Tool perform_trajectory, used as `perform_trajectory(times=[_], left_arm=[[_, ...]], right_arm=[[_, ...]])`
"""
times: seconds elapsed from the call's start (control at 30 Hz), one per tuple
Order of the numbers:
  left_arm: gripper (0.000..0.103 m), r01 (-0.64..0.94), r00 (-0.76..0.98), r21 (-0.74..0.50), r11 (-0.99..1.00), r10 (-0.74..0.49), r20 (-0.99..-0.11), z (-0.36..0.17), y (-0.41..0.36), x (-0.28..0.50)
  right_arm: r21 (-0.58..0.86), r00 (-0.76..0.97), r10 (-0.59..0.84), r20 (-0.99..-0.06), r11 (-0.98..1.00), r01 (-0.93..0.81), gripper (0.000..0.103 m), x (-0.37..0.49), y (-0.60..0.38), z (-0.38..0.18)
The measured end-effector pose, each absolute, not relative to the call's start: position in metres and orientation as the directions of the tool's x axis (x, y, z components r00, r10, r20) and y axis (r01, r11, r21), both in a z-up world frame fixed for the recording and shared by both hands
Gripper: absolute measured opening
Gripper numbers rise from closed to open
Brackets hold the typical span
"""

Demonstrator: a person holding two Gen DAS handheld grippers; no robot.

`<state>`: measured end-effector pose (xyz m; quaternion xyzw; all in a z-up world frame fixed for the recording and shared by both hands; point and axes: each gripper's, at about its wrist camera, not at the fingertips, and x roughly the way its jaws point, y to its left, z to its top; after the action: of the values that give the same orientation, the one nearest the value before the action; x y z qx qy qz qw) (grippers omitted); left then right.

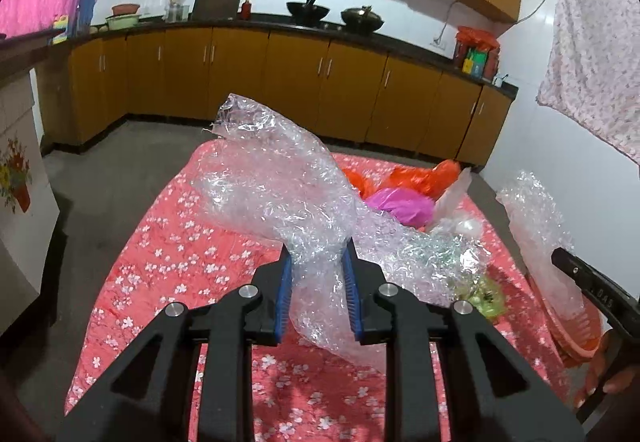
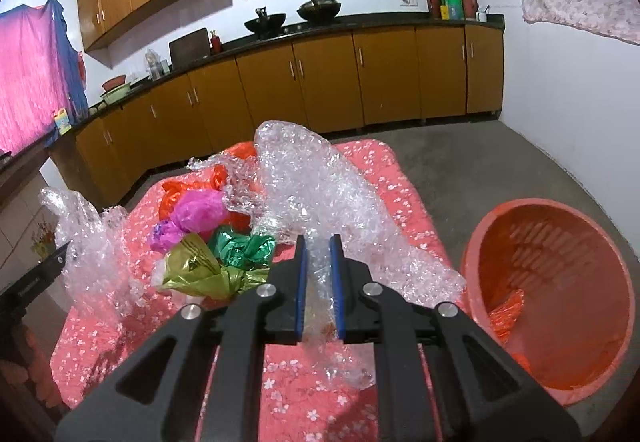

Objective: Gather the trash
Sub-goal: 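Grasp the clear bubble wrap with the left gripper while the right gripper grasps bubble wrap, then lower both bubble wrap pieces into the orange basket and open both grippers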

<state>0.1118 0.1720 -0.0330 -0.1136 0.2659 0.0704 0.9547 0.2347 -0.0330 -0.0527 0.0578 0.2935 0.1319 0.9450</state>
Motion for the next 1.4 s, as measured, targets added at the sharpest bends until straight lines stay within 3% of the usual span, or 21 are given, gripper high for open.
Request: perform_trajectory(times=[0.43, 1.07, 1.4], left_arm=[[0.023, -0.003, 0.883, -0.187, 0.982, -0.085, -0.461, -0.006, 0.110, 0.126], [0.023, 0.362, 0.756, -0.223, 0.905, -0.425, -0.498, -0.023, -0.058, 0.197], [0.023, 0.464, 0.676, -0.216, 0.859, -0.502, -0.539, -0.043, -0.110, 0.218]], right_arm=[[0.170, 0.847, 0.157, -0.508, 0.982, -0.080, 0.012, 0.218, -0.102, -0.040], [0.182, 0.847, -0.077, -0.525, 0.963, 0.201, 0.012, 0.205, -0.220, -0.061], [0.242, 0.826, -0.111, -0.552, 0.927, 0.286, 0.012, 0.218, -0.255, -0.080]])
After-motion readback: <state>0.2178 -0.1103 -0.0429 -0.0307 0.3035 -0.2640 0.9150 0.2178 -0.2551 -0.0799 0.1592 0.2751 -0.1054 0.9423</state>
